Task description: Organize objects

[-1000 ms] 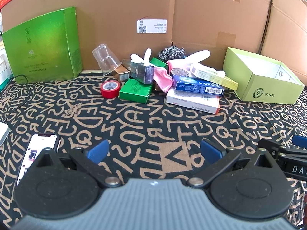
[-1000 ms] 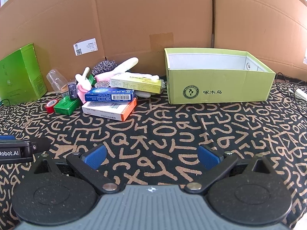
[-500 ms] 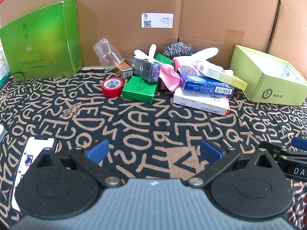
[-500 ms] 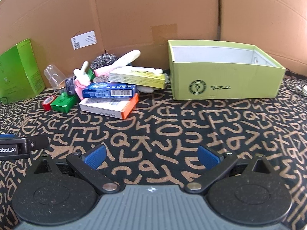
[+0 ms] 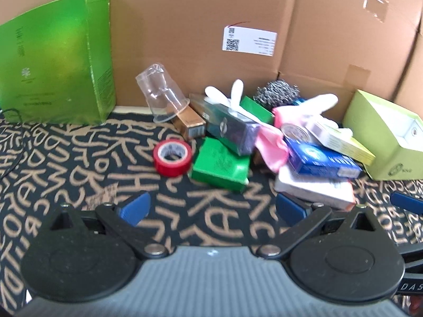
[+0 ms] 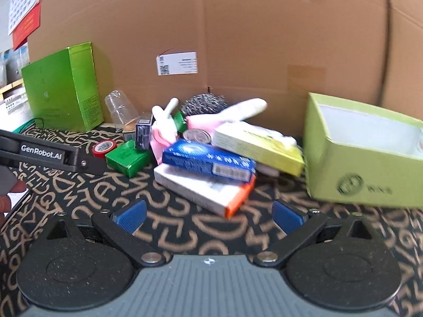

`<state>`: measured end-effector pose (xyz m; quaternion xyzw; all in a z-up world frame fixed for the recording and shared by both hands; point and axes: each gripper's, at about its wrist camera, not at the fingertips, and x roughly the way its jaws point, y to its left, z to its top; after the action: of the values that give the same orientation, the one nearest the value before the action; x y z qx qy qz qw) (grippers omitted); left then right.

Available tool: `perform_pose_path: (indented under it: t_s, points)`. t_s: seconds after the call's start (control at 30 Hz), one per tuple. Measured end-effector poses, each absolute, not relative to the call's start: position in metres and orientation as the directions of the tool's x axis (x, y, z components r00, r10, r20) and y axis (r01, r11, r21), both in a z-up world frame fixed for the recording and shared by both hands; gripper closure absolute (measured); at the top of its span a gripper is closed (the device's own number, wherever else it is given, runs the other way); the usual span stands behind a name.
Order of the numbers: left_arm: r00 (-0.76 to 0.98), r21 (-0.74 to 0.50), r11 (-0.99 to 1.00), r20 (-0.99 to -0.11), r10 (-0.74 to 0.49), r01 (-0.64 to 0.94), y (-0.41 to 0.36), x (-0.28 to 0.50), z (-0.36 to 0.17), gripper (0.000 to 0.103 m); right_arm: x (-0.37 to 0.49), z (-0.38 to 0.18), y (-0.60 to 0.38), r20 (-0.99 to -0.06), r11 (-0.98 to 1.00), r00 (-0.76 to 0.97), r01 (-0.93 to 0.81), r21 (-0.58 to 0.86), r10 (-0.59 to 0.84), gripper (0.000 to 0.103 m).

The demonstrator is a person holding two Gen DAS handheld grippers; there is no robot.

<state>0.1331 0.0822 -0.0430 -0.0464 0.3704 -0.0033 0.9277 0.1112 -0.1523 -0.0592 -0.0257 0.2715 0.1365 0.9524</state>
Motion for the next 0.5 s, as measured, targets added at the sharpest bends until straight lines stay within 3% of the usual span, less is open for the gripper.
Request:
perform_pose_path:
  t_s: [0.43,0.47,0.5]
  points:
    - [0.718,-0.045,0.998,-0.694,-0.054,0.032,0.068,0.201,-0.068,0.0,0.188,-0.077,-0.137,-0.491,0.948,0.837,-0.312,-0.067,0.241,0.0]
    - [0.718,-0.04,0.999,-0.694,-0.052,0.033,0.066,0.204,-0.069,0.0,0.188,-0.076,-0.139,-0.486,0.944,0.833,-0.326,-0.044,0.265,0.001]
    - [0.714,-0.045,0.998,-0.698,-0.057,0.036,0.066,0.207,-0.07,0.0,0.187,-0.075,-0.141,-0.474,0.941,0.832,-0.339,-0.022,0.288,0.009]
